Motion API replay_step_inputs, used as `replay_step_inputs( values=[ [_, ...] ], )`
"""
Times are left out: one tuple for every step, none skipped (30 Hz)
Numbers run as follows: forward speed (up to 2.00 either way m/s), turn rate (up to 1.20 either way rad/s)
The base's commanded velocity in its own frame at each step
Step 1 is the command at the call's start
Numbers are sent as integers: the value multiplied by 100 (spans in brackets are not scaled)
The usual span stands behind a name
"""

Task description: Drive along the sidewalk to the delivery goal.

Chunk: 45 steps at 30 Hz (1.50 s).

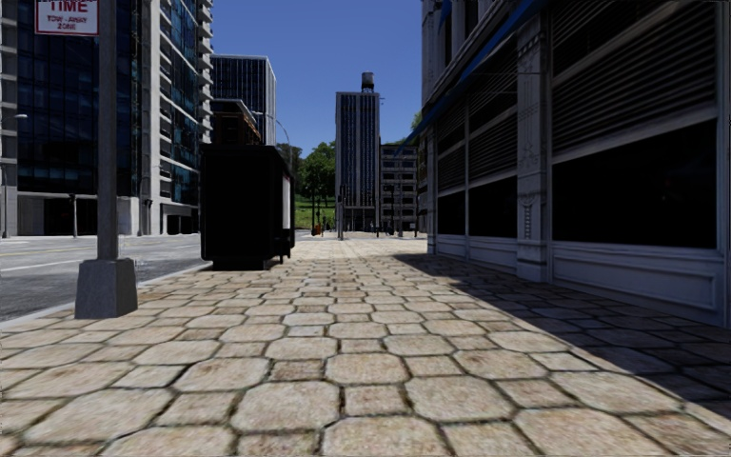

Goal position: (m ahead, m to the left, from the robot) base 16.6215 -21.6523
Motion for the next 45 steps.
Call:
replay_step_inputs(
  values=[
    [200, 0],
    [200, 0],
    [200, 0],
    [200, 0],
    [200, 0],
    [200, 0],
    [200, 0],
    [200, 0],
    [200, 0],
    [200, 0],
    [200, 0],
    [200, 0],
    [200, 0],
    [200, 0],
    [200, 0],
    [200, 0],
    [200, 0],
    [200, 0],
    [200, 0],
    [200, 0],
    [200, 0],
    [200, 0],
    [200, 0],
    [200, 0],
    [200, 0],
    [200, 0],
    [200, 0],
    [200, 0],
    [200, 0],
    [200, 0],
    [200, 0],
    [200, 0],
    [200, 0],
    [200, 0],
    [200, 0],
    [200, 0],
    [200, 0],
    [200, 0],
    [200, 0],
    [200, 0],
    [200, 0],
    [200, 0],
    [200, 0],
    [200, 0],
    [200, 0]
  ],
)
